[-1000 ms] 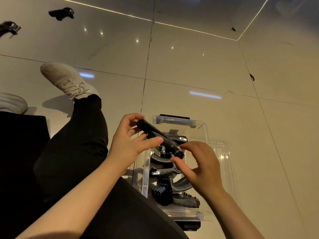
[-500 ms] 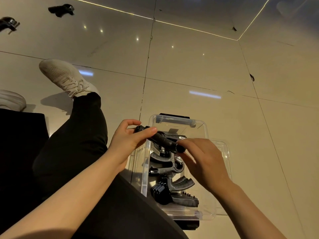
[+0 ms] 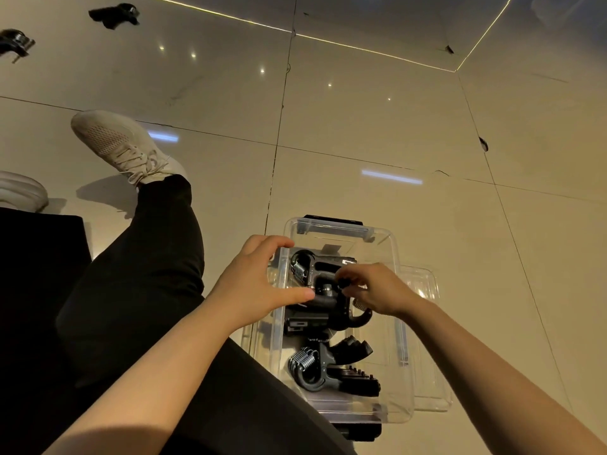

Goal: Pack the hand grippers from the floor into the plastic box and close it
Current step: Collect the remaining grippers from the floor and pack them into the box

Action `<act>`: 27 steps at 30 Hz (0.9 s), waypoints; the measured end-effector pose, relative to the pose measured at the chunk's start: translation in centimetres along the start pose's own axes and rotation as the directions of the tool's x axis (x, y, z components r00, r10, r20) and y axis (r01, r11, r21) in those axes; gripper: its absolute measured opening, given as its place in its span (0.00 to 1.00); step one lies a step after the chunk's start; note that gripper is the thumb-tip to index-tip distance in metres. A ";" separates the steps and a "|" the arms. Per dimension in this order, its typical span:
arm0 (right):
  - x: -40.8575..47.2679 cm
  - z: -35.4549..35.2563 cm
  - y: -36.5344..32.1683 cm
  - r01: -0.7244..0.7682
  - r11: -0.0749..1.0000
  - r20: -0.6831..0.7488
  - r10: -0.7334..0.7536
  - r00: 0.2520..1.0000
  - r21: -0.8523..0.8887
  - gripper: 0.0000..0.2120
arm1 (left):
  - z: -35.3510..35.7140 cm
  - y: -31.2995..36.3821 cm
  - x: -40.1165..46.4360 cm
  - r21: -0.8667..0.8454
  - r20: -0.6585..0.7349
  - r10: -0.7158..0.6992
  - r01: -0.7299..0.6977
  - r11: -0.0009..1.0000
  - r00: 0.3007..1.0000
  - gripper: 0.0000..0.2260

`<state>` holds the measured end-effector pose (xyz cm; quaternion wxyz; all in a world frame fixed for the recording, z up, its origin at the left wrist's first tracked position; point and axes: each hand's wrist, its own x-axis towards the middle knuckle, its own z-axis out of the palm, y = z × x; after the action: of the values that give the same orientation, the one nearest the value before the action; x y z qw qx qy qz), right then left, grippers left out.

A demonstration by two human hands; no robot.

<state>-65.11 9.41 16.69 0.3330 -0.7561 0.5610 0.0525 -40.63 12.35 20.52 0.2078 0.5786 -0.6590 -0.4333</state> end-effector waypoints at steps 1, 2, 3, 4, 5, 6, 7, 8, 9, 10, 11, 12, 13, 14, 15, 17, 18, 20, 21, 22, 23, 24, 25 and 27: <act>0.9 0.9 0.6 -0.020 1.000 0.041 0.020 0.999 0.002 0.14 | 0.1 0.0 -0.1 0.022 0.011 0.010 -0.010 1.000 1.000 0.34; 1.7 1.8 1.2 -0.029 0.999 0.075 0.031 0.997 -0.032 0.15 | 0.2 0.0 -0.1 0.039 0.013 0.022 -0.022 0.999 1.000 0.33; 2.4 2.6 1.7 -0.029 0.996 0.093 0.038 0.995 -0.087 0.15 | 0.2 0.0 -0.1 0.050 0.010 0.032 -0.032 0.998 0.999 0.33; 2.9 3.5 2.2 -0.030 0.990 0.087 0.042 0.995 -0.136 0.16 | 0.1 0.0 0.0 0.055 0.003 0.039 -0.039 0.998 0.999 0.32; 3.3 4.2 2.5 -0.038 0.987 0.056 0.047 0.997 -0.158 0.16 | 0.1 0.1 0.0 0.057 0.000 0.041 -0.041 0.998 0.999 0.32; 3.5 4.8 2.8 -0.054 0.986 0.019 0.057 0.998 -0.155 0.17 | 0.1 0.1 0.1 0.059 0.001 0.039 -0.039 0.998 0.999 0.31; 3.6 5.4 2.9 -0.068 0.987 -0.014 0.067 0.998 -0.147 0.18 | 0.1 0.1 0.2 0.065 0.008 0.034 -0.035 0.997 0.999 0.31; 3.6 5.9 2.9 -0.073 0.987 -0.037 0.069 0.997 -0.145 0.19 | 0.1 0.1 0.3 0.075 0.020 0.030 -0.032 0.997 0.999 0.31; 3.5 6.5 2.8 -0.074 0.986 -0.046 0.068 0.997 -0.147 0.21 | 0.1 0.1 0.3 0.089 0.036 0.027 -0.030 0.996 0.999 0.32; 3.3 7.1 2.8 -0.072 0.987 -0.054 0.065 0.996 -0.141 0.22 | 0.1 0.0 0.3 0.105 0.054 0.026 -0.031 0.994 0.998 0.32; 3.0 7.6 2.7 -0.074 0.990 -0.060 0.067 0.996 -0.122 0.23 | 0.2 -0.1 0.3 0.122 0.073 0.027 -0.035 0.992 0.997 0.33; 2.6 8.2 2.6 -0.076 0.992 -0.070 0.069 0.995 -0.101 0.25 | 0.3 -0.2 0.3 0.137 0.090 0.030 -0.042 0.990 0.996 0.33; 2.2 8.7 2.6 -0.075 0.993 -0.079 0.068 0.995 -0.090 0.26 | 0.3 -0.2 0.3 0.150 0.104 0.031 -0.047 0.987 0.994 0.33; 1.8 9.3 2.6 -0.072 0.992 -0.087 0.064 0.994 -0.099 0.28 | 0.4 -0.2 0.3 0.161 0.113 0.032 -0.050 0.986 0.993 0.33; 1.3 9.8 2.5 -0.072 0.990 -0.095 0.060 0.994 -0.123 0.29 | 0.4 -0.2 0.3 0.167 0.117 0.031 -0.050 0.985 0.993 0.33; 0.5 10.8 1.9 -0.066 0.982 -0.120 0.045 0.992 -0.175 0.31 | 0.4 -0.2 0.3 0.171 0.111 0.035 -0.054 0.984 0.993 0.33; 0.3 11.3 1.5 -0.057 0.979 -0.134 0.031 0.990 -0.194 0.31 | 0.4 -0.2 0.3 0.173 0.106 0.040 -0.058 0.983 0.994 0.33; 0.0 12.0 0.7 -0.049 0.977 -0.141 0.020 0.990 -0.209 0.33 | 0.4 -0.2 0.2 0.172 0.095 0.043 -0.059 0.983 0.995 0.31; 0.0 12.2 0.2 -0.059 0.977 -0.125 0.034 0.992 -0.205 0.34 | 0.4 -0.2 0.1 0.170 0.092 0.043 -0.058 0.984 0.995 0.31; 0.2 12.5 -0.2 -0.072 0.977 -0.107 0.052 0.993 -0.199 0.35 | 0.5 -0.2 0.1 0.170 0.088 0.044 -0.058 0.984 0.995 0.30; 0.3 12.6 -0.6 -0.088 0.977 -0.105 0.068 0.992 -0.192 0.35 | 0.5 -0.2 0.0 0.172 0.087 0.046 -0.060 0.983 0.995 0.30; 0.4 12.7 -1.1 -0.103 0.979 -0.118 0.082 0.990 -0.179 0.35 | 0.5 -0.1 -0.1 0.175 0.085 0.049 -0.064 0.983 0.995 0.30; 0.5 12.8 -1.5 -0.116 0.980 -0.138 0.093 0.986 -0.165 0.34 | 0.4 -0.1 -0.2 0.176 0.081 0.054 -0.068 0.982 0.995 0.30; 0.7 12.7 -1.9 -0.131 0.979 -0.151 0.108 0.983 -0.159 0.33 | 0.2 -0.1 -0.4 0.180 0.061 0.066 -0.076 0.981 0.996 0.28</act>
<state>-59.40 16.30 7.41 0.2237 -0.7481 0.6213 0.0658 -40.63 12.80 20.38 0.1509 0.5593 -0.7216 -0.3792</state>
